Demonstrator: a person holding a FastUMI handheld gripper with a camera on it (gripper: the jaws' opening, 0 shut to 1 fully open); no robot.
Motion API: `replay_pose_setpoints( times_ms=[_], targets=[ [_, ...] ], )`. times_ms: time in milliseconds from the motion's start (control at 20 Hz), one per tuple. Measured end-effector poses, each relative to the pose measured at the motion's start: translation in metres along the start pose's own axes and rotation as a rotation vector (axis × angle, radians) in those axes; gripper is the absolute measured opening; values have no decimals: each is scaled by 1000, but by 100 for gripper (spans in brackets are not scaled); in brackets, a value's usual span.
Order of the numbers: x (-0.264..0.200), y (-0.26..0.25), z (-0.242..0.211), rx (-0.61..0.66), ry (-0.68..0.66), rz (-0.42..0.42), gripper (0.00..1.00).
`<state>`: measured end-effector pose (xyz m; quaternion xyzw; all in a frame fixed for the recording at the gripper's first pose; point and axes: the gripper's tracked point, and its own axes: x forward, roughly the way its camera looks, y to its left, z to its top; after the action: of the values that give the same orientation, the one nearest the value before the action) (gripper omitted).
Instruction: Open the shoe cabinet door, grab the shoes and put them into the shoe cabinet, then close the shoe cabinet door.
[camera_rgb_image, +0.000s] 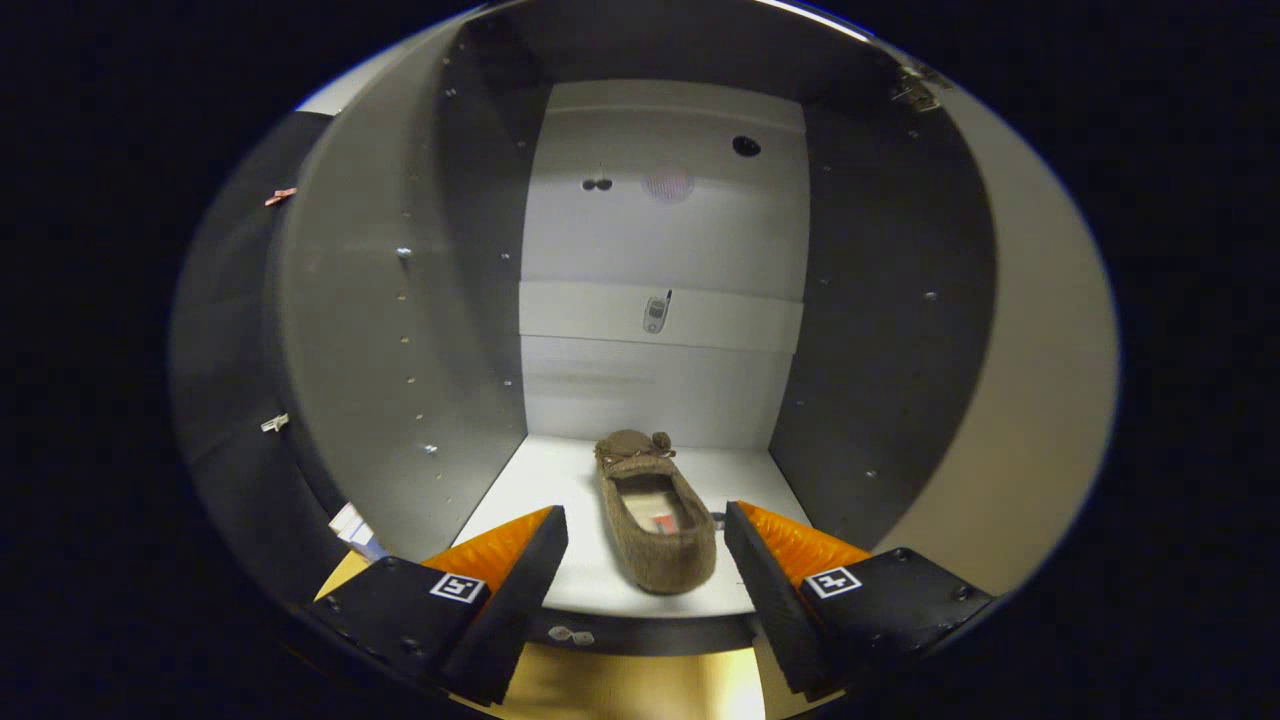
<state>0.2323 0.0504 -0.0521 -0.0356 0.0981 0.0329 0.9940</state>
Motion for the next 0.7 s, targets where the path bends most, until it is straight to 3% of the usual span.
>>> replay_pose_setpoints(
  times_ms=[300, 700],
  targets=[
    [-117, 5, 3, 29, -63, 52, 98],
    [-247, -27, -6, 85, -151, 12, 98]
  ],
)
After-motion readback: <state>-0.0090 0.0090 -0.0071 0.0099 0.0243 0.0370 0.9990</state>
